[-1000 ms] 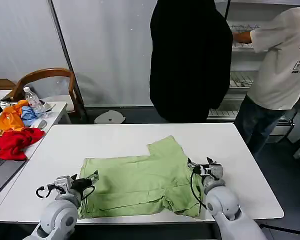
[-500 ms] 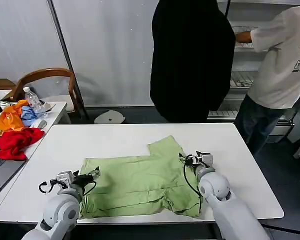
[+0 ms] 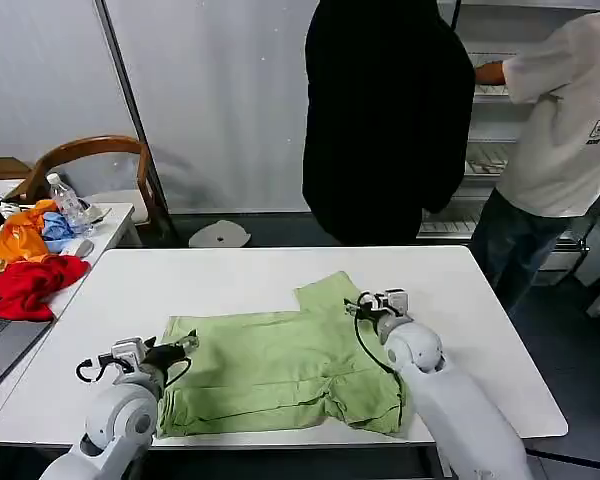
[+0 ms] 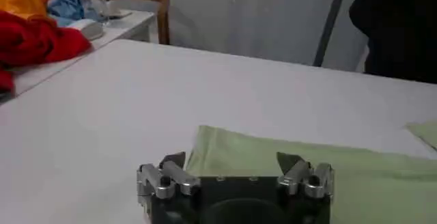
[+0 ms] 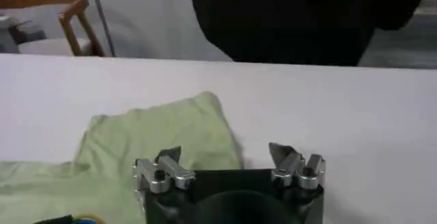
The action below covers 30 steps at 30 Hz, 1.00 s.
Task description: Fold and organize the clothes.
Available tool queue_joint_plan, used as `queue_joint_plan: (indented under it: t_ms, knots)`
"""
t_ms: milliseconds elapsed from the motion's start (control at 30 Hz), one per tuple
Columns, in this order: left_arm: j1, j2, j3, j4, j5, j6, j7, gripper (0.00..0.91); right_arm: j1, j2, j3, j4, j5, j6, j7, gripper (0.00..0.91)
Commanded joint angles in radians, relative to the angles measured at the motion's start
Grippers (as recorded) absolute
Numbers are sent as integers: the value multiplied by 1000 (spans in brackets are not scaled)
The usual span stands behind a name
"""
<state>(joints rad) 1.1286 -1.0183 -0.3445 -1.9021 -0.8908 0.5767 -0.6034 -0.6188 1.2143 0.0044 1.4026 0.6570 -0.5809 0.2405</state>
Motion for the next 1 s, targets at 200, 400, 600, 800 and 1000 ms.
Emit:
queue_joint_plan:
  t_ms: [200, 400, 600, 800, 1000]
  knots:
    - [-15, 0, 0, 18, 0, 0, 6, 907, 135, 37, -54, -164, 14, 2, -11, 907]
    - [-22, -5, 0, 44, 0, 0, 19, 907, 144, 65, -63, -202, 10, 3, -14, 907]
    - [-54, 1, 5, 97, -4, -1, 35, 907, 141, 83, -59, -223, -4, 3, -15, 907]
    - [-82, 5, 17, 131, -10, -1, 36, 907, 115, 83, -46, -206, -9, 3, -13, 907]
    - [-108, 10, 26, 171, -20, -1, 48, 907, 94, 80, -36, -194, -13, 2, -12, 907]
